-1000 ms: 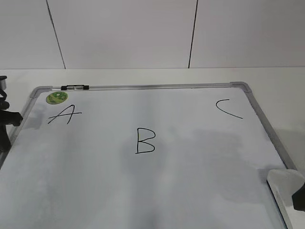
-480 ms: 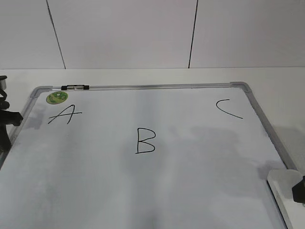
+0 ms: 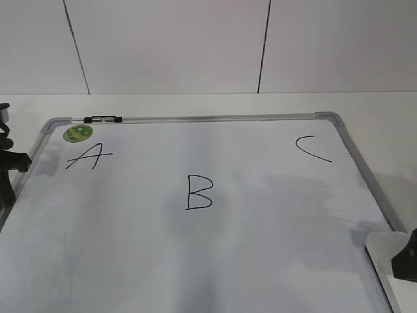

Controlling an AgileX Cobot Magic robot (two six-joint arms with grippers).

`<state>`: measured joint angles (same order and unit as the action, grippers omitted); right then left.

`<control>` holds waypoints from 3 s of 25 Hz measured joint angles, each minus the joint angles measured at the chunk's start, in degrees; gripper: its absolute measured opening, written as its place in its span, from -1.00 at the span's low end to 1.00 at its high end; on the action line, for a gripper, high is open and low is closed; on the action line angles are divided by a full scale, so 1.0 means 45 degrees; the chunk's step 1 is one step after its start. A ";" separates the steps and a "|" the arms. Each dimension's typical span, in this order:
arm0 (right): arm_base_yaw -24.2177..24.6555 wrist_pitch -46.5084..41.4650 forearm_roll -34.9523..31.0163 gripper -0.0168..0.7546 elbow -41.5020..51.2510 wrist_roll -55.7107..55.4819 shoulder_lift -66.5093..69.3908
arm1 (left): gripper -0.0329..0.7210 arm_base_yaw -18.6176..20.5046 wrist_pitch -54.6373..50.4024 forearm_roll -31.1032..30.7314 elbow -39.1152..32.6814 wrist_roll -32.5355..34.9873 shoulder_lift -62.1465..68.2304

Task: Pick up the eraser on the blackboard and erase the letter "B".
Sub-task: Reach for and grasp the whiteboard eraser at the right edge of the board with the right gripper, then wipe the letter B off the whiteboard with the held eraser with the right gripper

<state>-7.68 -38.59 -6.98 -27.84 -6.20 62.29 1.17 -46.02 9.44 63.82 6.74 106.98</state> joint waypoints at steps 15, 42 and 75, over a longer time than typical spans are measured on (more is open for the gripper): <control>0.0000 0.0566 -0.0121 0.78 -0.0078 0.1126 0.2432 | -0.87 0.0000 0.0102 0.0000 0.0000 0.0000 0.0000; 0.0000 -0.0741 -0.0479 0.52 -0.1082 0.1526 0.3825 | -0.87 0.0000 0.0266 0.0032 0.0000 0.0000 0.0000; 0.0000 -0.5149 -0.0350 0.50 -0.6408 0.1310 0.4166 | -0.87 0.0000 -0.0283 0.0125 0.0049 -0.0285 0.0028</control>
<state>-7.68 -61.76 -8.56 -56.68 -0.31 81.04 1.17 -47.29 10.00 64.04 5.46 107.11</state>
